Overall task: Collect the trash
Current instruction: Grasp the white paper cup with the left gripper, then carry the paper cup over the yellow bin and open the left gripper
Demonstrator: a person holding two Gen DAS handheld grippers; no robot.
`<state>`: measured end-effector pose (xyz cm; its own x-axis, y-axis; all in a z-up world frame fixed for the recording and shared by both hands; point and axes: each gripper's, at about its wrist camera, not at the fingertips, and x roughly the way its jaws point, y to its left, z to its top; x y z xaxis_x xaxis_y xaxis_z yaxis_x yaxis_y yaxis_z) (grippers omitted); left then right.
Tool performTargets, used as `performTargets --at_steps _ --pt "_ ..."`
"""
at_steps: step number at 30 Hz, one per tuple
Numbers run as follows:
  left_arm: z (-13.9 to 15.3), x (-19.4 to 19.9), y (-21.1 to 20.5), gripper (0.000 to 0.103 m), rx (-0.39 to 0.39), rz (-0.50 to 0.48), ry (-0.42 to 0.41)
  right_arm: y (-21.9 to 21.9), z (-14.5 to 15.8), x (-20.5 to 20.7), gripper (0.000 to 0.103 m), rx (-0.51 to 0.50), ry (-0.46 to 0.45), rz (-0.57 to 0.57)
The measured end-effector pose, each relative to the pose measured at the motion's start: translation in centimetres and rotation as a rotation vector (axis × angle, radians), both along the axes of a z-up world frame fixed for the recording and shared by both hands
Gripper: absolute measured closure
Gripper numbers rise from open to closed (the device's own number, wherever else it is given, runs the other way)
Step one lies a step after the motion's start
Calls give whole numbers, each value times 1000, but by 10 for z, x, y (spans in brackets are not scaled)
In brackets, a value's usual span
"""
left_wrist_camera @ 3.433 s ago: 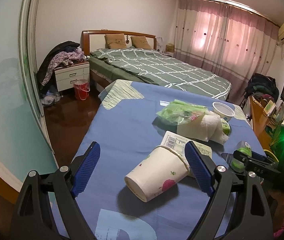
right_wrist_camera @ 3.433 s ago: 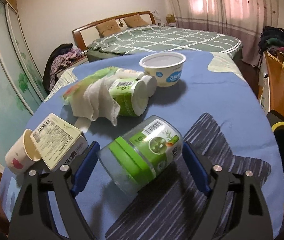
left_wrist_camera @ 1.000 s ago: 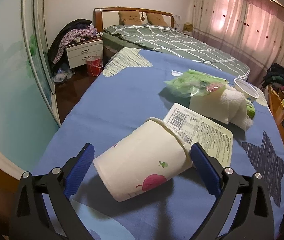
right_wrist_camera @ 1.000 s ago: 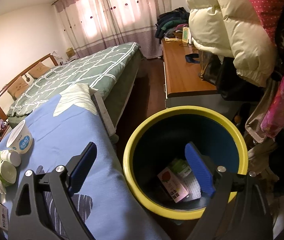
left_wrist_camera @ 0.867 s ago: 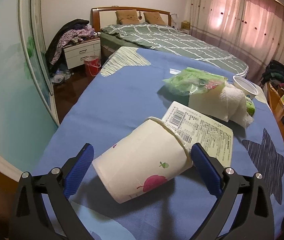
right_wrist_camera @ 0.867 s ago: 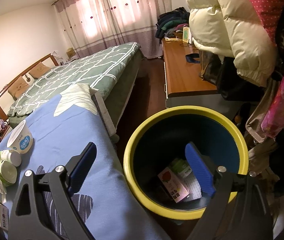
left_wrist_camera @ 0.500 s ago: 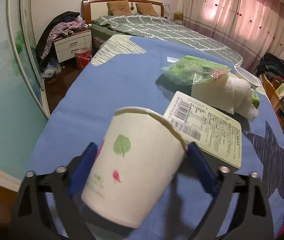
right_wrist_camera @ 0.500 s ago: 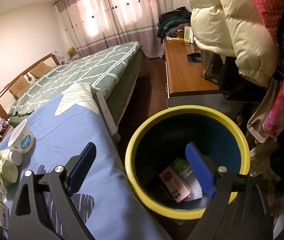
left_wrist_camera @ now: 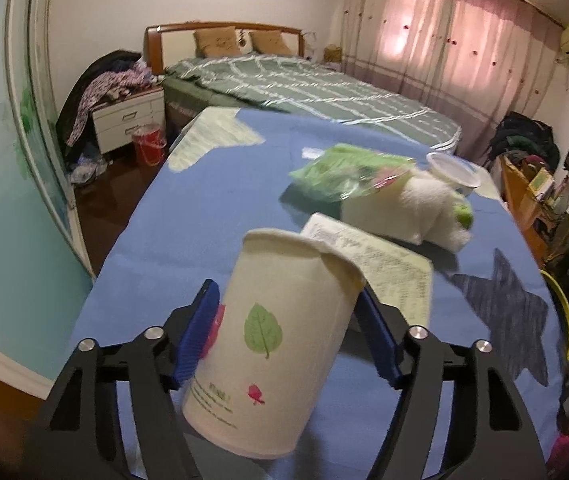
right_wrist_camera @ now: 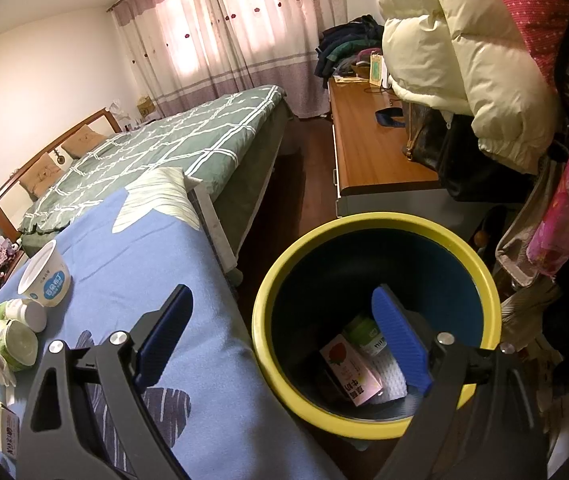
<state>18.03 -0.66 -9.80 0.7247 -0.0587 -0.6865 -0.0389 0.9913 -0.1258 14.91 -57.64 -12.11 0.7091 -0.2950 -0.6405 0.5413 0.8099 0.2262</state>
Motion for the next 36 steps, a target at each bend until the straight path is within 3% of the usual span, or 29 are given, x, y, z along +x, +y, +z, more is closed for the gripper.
performTargets --at_steps 6,14,26,36 --pt "20 -10 -20 42 -20 -72 -43 0 4 -8 17 6 -27 10" --pt "54 -11 -81 43 -32 -235 -108 -8 25 -38 17 -29 -75 17" --pt "67 22 -223 43 -48 -515 -94 -51 38 -94 17 -69 -114 -56" --pt "51 38 -373 43 -6 -754 -40 -80 25 -115 17 -60 -95 -100"
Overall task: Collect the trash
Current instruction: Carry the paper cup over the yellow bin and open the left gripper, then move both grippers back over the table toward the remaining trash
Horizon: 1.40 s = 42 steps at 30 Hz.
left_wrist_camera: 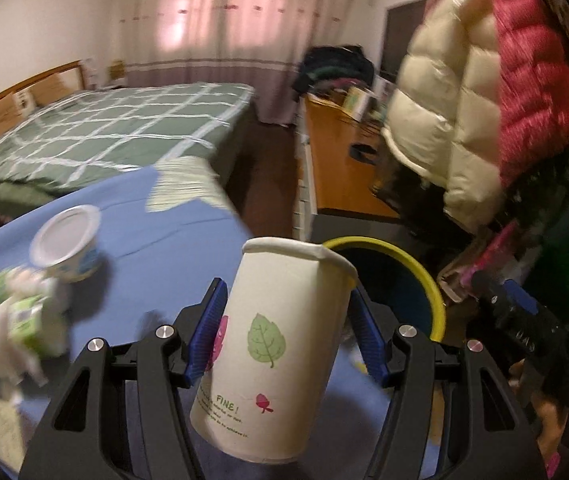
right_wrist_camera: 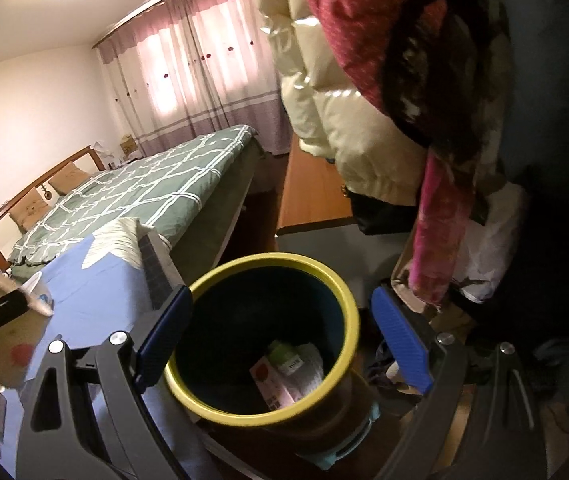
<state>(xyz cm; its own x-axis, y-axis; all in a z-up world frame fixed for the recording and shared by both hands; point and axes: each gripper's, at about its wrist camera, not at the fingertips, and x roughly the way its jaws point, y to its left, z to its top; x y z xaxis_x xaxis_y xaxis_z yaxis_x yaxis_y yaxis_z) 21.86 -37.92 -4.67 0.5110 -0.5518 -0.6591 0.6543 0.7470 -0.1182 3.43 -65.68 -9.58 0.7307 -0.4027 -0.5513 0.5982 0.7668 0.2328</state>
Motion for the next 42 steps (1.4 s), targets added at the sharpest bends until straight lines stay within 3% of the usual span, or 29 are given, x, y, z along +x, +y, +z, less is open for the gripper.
performTargets --at_steps 11,14,17,21,25,30,36,42 --pt "-35 10 -118 40 80 -133 21 -32 -8 -22 17 -4 13 -89" --pt "-44 16 -139 38 90 -145 35 -38 -8 -28 16 -2 14 -114" --pt "-53 21 -154 27 87 -160 69 -41 -8 -30 17 -1 16 -125" --pt "-56 26 -155 22 82 -142 83 -39 -7 -28 16 -7 21 -117" --pt "-46 28 -128 21 55 -106 74 -33 -6 -24 16 -9 25 -98" --pt "-23 25 -64 16 -6 -25 15 -18 -7 -10 16 -8 35 -53" --pt "1 20 42 13 -62 121 -72 6 -5 10 16 -16 46 16" --pt "13 15 141 11 -64 290 -143 39 0 31 16 -35 53 94"
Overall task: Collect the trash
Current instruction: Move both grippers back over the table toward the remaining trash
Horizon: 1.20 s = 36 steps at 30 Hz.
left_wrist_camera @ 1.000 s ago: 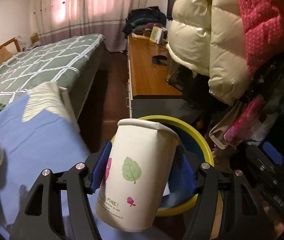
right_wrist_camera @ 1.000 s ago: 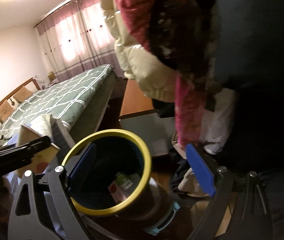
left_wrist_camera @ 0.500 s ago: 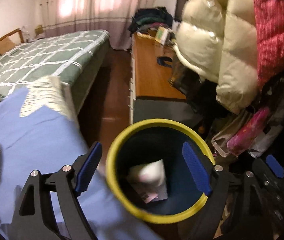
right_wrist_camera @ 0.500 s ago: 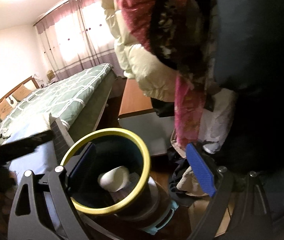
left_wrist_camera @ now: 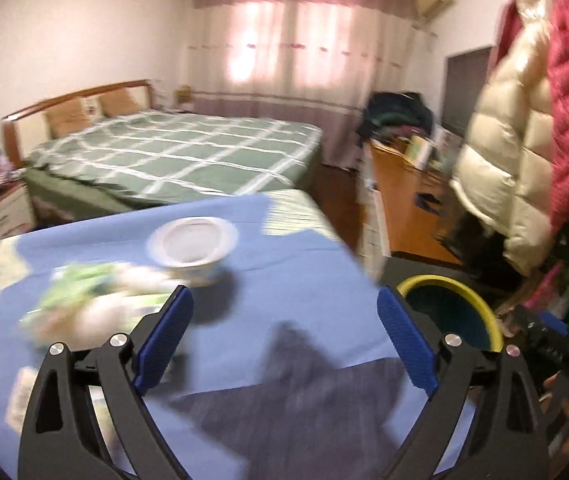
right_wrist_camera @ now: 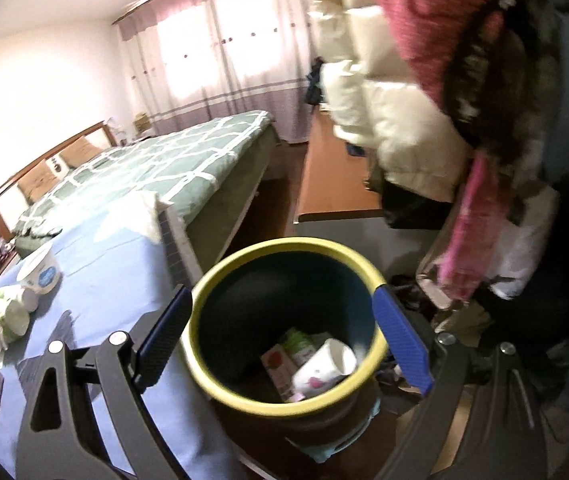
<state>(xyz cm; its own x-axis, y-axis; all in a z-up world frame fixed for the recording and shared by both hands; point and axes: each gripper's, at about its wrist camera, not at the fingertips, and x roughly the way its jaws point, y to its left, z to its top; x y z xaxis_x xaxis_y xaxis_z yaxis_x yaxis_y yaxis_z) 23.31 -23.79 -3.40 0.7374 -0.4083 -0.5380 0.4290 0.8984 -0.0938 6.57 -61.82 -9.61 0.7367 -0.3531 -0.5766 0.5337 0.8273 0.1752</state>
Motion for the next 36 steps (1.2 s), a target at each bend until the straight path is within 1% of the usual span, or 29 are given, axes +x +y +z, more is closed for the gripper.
performTargets --at_steps 2,4,7,9,12,13,15,18,19,21,24,26,28,30,32,34,36 --pt "1 -1 42 11 -8 71 -11 14 2 8 16 -7 5 32" --pt "2 -1 73 11 -8 128 -25 31 4 18 16 -19 10 70" --pt "1 1 124 10 7 243 -60 56 9 31 16 -32 13 128" --pt "-2 5 161 10 7 323 -67 71 12 39 16 -44 15 163" --pt "-9 8 197 10 21 410 -79 101 17 57 16 -61 19 230" --pt "-13 9 215 10 26 459 -85 111 19 64 16 -63 18 255" --pt "-19 10 240 10 23 515 -90 129 21 75 16 -65 14 294" --pt "-30 12 280 10 21 643 -84 161 26 94 16 -74 13 374" --pt "-33 11 289 10 17 672 -81 170 28 100 16 -72 15 396" --pt "-40 8 310 10 14 764 -80 193 30 115 16 -64 13 463" --pt "-50 6 331 10 23 839 -56 223 33 134 16 -51 14 546" --pt "-54 7 340 10 6 860 -34 243 32 144 16 -40 20 600" --pt "-55 6 347 10 -11 885 -34 268 32 156 16 -46 28 659" --pt "-54 3 345 10 -9 903 -45 289 32 165 16 -53 31 704" --pt "-53 0 346 9 -3 924 -63 314 31 178 19 -47 46 764" --pt "-53 -1 347 8 6 938 -73 337 28 192 27 -48 75 810" --pt "-53 -2 344 8 7 937 -71 354 25 203 29 -44 96 840"
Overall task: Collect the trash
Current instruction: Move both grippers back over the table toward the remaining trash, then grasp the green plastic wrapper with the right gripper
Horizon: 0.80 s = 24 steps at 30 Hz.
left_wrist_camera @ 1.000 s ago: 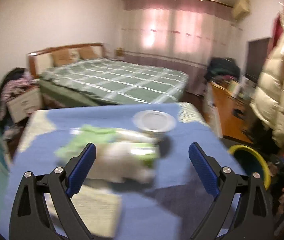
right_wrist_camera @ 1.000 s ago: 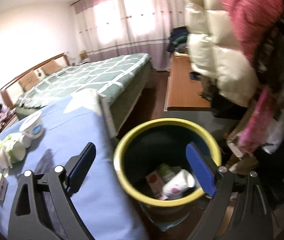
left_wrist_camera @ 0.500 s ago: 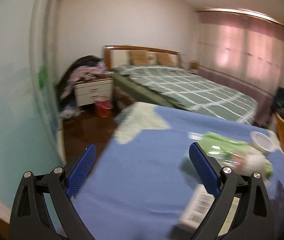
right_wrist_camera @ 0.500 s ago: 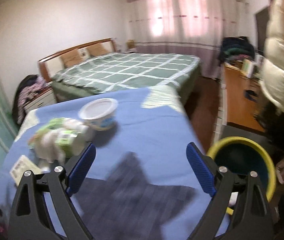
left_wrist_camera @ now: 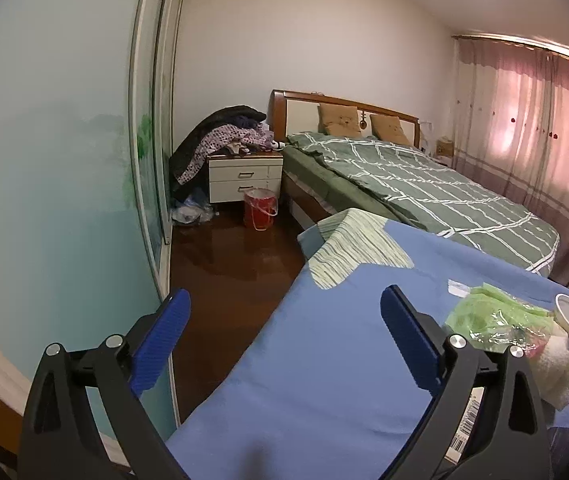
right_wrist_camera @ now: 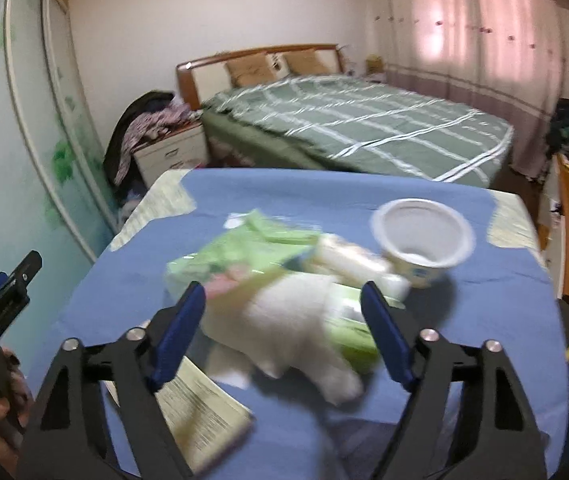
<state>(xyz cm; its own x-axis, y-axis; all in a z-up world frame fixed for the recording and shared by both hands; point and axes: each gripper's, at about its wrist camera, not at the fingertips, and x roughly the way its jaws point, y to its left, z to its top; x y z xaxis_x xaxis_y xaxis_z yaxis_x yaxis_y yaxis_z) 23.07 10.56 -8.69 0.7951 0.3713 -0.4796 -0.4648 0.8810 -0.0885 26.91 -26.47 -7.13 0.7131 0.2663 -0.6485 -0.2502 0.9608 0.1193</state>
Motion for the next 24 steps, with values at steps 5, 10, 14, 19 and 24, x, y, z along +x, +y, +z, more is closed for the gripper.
performTargets --at_steps 5,10,14,19,24 --pt "-1 2 -5 8 -8 -10 13 28 -10 25 31 -26 54 3" --pt "-1 3 -7 8 -13 -20 12 42 -18 37 55 -28 89 3" --pt "0 1 -8 8 -17 -22 5 42 -14 35 93 8 92 21" --pt "2 -3 -10 8 -23 -22 1 33 7 19 98 65 42 36" --pt "4 -5 -15 8 -20 -42 1 16 33 -2 98 100 -25 30"
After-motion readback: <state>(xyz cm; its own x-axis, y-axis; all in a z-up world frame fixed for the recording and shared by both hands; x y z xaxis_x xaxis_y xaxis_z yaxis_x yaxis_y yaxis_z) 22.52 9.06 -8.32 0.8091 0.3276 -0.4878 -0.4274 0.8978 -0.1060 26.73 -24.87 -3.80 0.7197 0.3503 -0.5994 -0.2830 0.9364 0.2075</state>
